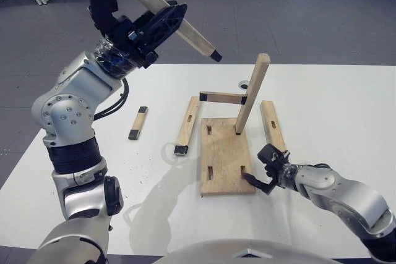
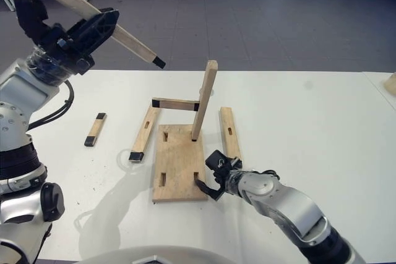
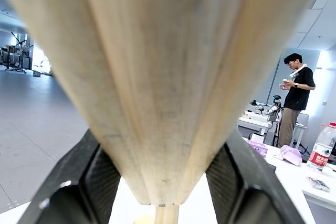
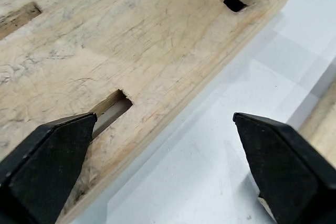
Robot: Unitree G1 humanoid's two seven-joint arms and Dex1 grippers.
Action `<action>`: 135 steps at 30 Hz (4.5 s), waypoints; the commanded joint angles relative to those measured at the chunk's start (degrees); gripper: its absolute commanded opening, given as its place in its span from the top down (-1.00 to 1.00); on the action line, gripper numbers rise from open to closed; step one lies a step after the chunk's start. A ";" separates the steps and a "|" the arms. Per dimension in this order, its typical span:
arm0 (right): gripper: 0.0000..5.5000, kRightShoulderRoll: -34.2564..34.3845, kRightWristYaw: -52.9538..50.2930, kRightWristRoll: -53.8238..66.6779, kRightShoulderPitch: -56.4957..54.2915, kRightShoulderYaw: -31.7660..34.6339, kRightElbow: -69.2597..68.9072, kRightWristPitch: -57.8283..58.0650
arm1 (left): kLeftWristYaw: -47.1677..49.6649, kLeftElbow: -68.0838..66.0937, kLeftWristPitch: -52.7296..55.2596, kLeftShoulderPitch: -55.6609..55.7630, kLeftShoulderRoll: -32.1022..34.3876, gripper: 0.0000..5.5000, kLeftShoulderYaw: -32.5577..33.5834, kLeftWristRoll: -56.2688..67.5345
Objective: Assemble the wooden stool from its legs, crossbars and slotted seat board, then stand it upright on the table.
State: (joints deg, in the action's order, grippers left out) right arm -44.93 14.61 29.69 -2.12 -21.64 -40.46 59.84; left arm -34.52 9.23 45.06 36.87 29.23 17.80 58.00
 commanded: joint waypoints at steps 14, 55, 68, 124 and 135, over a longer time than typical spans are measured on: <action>-0.75 -15.91 23.55 -11.25 2.06 2.75 12.27 -13.88 | -19.76 14.07 2.10 -26.01 11.89 0.25 -1.90 0.17; -0.75 -10.95 27.11 -18.16 0.43 4.42 13.48 -13.52 | -13.42 7.24 -19.11 -39.54 -5.35 0.25 -19.44 -22.79; -0.75 -10.24 27.41 -18.95 0.14 4.43 13.20 -13.70 | -9.93 -0.25 -24.13 -38.51 -5.74 0.25 -21.12 -30.00; -0.75 -4.43 26.68 -21.90 -0.40 3.76 10.86 -11.62 | -24.12 -12.19 -5.19 -18.75 4.54 0.25 -42.15 -33.53; -0.75 7.90 24.48 -7.28 -7.28 20.66 7.73 -0.57 | -17.66 -15.31 -9.42 -19.19 4.84 0.25 -45.31 -39.75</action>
State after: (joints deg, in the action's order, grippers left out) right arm -39.91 40.19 18.37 -5.44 -6.40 -30.99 55.43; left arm -52.14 -2.48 29.90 23.78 31.91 -18.96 27.02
